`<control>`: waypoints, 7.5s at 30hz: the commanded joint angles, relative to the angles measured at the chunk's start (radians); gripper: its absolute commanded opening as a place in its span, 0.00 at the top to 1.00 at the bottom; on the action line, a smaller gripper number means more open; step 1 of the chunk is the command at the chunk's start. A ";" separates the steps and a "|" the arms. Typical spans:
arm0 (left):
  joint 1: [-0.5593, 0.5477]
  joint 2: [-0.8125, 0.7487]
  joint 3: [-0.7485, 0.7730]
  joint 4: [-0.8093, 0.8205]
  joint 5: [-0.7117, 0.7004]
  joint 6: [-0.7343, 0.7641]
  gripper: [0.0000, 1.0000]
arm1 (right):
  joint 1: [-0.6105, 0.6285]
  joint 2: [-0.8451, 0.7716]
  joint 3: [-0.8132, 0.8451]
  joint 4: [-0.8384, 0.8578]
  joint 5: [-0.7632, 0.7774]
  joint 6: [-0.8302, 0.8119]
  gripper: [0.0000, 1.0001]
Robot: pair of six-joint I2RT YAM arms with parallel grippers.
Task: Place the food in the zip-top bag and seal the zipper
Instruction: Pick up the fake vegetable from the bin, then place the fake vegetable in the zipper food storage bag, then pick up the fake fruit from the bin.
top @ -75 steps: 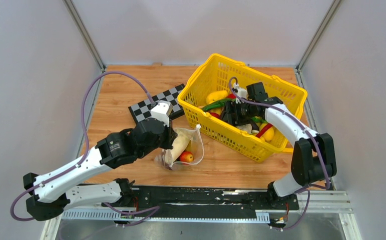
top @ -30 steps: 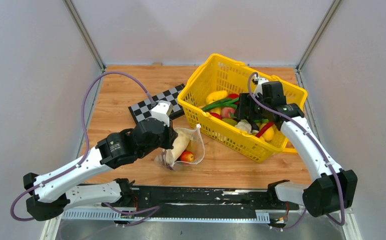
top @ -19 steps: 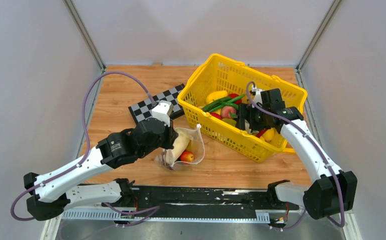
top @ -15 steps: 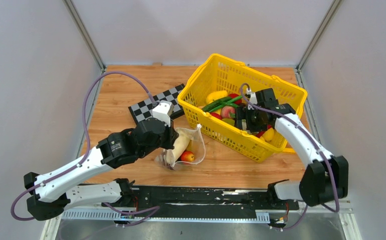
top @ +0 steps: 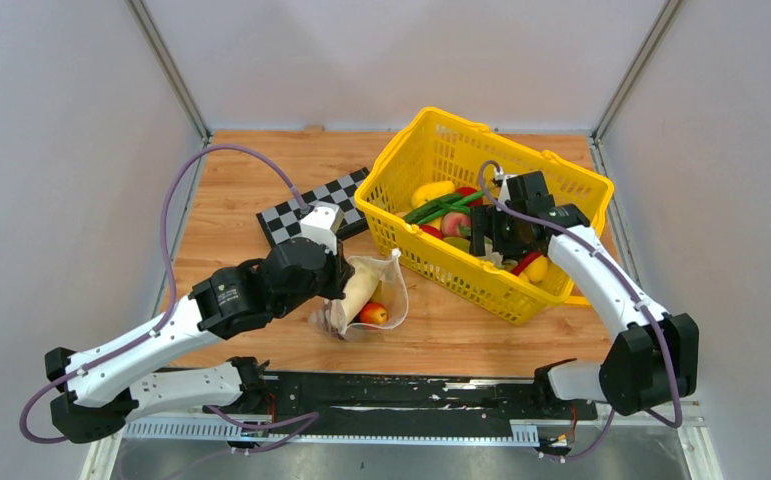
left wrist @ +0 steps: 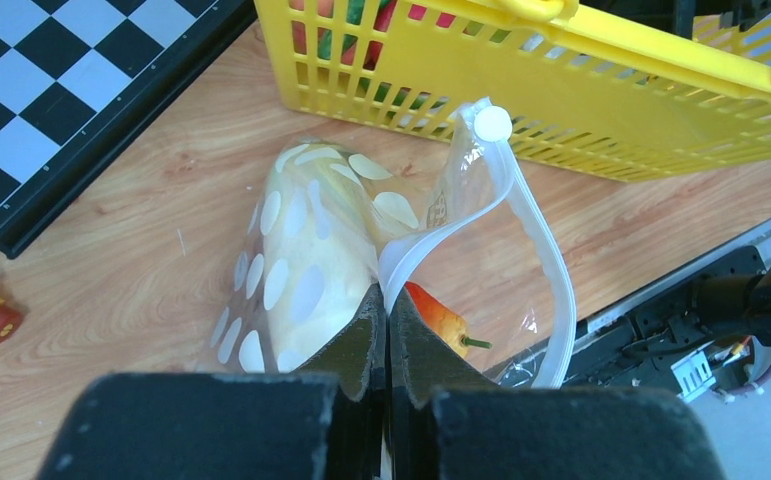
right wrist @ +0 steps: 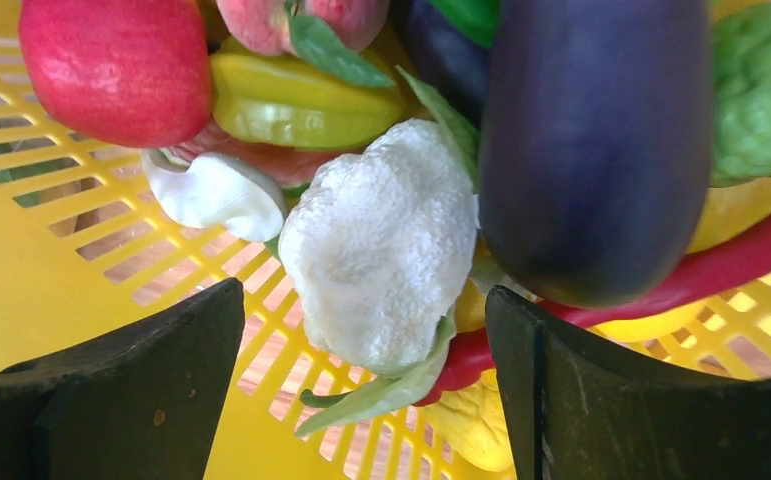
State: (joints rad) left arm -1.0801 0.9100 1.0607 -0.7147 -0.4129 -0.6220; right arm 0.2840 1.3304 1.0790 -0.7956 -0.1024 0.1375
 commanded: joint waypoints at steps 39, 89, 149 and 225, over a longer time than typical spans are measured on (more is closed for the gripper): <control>0.002 -0.014 -0.007 0.052 0.003 -0.005 1.00 | 0.023 0.478 0.208 -0.048 -0.475 -0.294 0.46; 0.002 -0.008 -0.015 0.078 0.005 -0.009 1.00 | 0.032 -0.344 0.111 0.159 -0.188 0.017 1.00; 0.003 -0.127 -0.040 0.004 -0.237 -0.079 1.00 | 0.442 -0.340 0.116 0.266 0.256 -0.028 0.25; 0.006 -0.054 -0.045 0.144 0.017 -0.021 1.00 | 0.011 -0.215 0.123 0.362 -0.511 0.129 0.74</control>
State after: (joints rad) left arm -1.0779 0.8516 0.9955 -0.6693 -0.4477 -0.6472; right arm 0.2871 1.1938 1.2369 -0.5423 -0.4793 0.1764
